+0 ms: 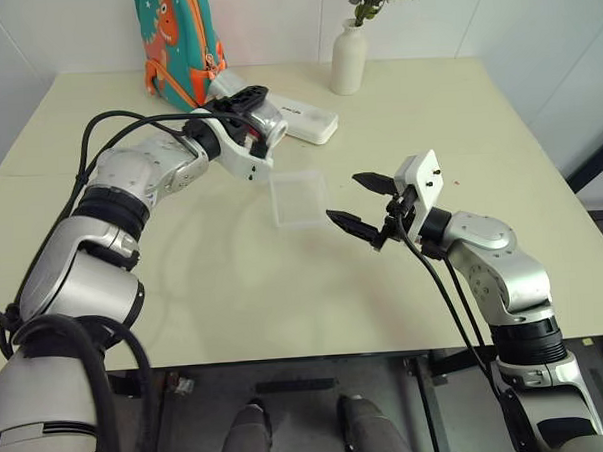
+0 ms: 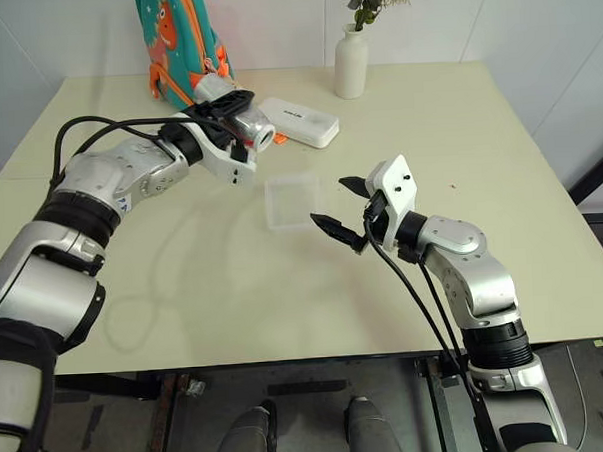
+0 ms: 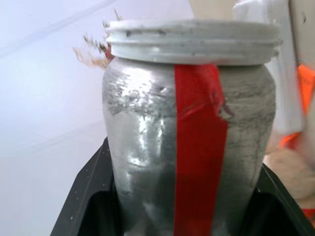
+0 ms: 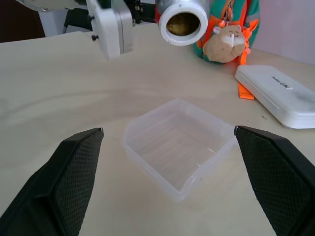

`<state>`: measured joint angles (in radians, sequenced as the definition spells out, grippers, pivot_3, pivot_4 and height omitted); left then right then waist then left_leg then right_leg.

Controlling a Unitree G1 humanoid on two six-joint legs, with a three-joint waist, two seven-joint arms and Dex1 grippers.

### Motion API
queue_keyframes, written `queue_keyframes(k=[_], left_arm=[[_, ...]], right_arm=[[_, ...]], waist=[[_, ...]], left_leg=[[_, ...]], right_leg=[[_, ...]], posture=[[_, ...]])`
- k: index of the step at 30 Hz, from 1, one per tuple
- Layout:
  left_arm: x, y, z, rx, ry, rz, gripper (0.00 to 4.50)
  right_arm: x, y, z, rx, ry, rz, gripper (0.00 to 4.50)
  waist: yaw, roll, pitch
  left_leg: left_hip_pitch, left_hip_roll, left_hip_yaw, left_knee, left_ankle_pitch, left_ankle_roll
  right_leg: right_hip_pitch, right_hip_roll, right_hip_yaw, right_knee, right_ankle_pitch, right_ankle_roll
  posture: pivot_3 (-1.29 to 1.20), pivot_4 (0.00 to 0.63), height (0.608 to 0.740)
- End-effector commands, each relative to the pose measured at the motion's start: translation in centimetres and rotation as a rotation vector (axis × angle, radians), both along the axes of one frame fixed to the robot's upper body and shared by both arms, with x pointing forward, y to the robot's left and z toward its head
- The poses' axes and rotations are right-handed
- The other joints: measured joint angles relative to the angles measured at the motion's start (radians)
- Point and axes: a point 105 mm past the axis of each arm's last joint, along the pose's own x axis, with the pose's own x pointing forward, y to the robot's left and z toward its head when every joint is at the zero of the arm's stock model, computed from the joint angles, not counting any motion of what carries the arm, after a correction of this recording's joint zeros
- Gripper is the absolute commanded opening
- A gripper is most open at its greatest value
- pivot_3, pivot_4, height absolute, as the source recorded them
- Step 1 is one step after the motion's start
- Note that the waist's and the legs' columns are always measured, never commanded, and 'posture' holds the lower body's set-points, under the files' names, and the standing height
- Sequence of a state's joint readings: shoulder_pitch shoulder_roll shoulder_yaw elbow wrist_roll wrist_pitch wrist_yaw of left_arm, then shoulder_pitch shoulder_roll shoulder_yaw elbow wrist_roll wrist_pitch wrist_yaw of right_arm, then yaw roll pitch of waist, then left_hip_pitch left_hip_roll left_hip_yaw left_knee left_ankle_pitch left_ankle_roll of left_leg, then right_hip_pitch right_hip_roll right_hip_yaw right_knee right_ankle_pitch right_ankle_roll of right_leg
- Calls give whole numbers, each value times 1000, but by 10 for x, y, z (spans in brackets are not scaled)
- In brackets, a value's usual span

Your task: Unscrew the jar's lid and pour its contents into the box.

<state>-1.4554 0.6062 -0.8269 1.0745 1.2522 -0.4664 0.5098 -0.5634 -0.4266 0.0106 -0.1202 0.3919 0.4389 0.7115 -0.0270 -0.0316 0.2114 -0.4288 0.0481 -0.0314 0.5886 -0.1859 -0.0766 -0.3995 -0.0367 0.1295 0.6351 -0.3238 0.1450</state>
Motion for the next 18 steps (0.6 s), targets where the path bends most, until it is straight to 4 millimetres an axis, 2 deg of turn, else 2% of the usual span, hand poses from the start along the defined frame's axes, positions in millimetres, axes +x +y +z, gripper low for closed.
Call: queue_keyframes(k=[1,5,10,15,18], left_arm=[[0,-10,11,162,-148,-33,2044],[-3,-23,7,223,-154,-96,2044],[-2,-28,12,262,-191,-88,2044],[0,-20,13,166,-117,-60,2044],[-1,-8,15,-16,21,-35,2044]], right_arm=[[-5,-3,17,51,-55,-12,4480],[-5,-3,20,84,-56,-25,4480],[-6,-3,17,102,-49,-33,4480],[-6,-3,18,120,-46,-35,4480],[-7,-5,17,117,-43,-35,4480]], waist=[[0,0,0],[0,0,0],[1,0,0],[0,0,0],[0,0,0]], left_leg=[[-1,0,0,0,0,0],[-13,0,0,1,0,0],[-13,0,1,1,0,-1],[-12,0,1,3,0,-1],[-12,0,1,3,0,-1]], right_leg=[[-1,0,0,0,0,0],[-14,0,0,4,-1,1],[-16,0,0,6,-2,-1],[-15,0,1,9,-2,0],[-15,0,1,10,-2,0]], posture=[[0,150,740],[0,150,740],[0,150,740],[0,150,740],[0,150,740]])
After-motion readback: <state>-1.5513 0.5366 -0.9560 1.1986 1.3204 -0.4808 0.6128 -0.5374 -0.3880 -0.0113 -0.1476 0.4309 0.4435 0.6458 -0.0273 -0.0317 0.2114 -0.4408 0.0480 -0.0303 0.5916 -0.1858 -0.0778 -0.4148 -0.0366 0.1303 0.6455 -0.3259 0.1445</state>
